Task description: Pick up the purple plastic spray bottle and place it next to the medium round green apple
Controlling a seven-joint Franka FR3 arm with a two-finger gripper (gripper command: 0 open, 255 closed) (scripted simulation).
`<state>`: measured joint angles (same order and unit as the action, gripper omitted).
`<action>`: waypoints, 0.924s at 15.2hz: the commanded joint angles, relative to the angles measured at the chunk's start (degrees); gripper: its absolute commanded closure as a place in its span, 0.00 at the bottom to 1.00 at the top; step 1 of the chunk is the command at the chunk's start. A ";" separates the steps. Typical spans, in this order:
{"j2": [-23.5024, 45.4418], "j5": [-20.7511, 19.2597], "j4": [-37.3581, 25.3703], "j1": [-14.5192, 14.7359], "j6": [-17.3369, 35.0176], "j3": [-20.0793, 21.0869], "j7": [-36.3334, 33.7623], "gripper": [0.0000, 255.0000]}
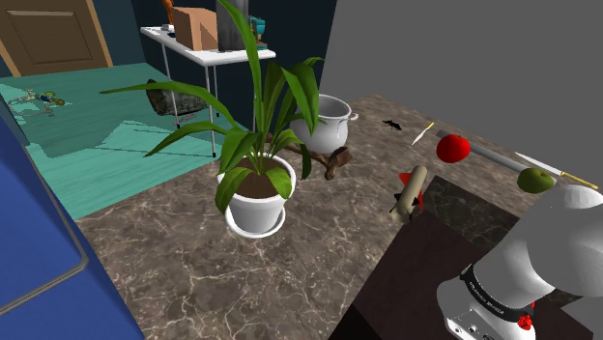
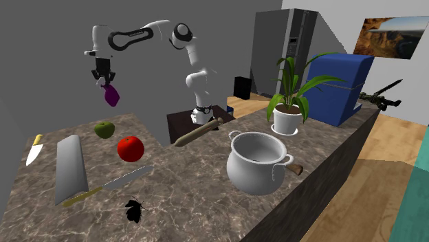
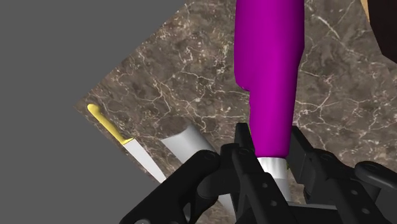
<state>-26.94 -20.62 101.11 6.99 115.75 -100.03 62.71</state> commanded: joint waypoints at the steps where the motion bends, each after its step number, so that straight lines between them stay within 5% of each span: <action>1: -0.40 -0.54 1.15 0.30 1.40 -0.65 -0.22 1.00; 14: -3.29 -4.58 7.36 3.17 9.70 -5.80 -1.99 1.00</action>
<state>-30.05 -24.87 107.85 10.05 124.70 -105.48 60.87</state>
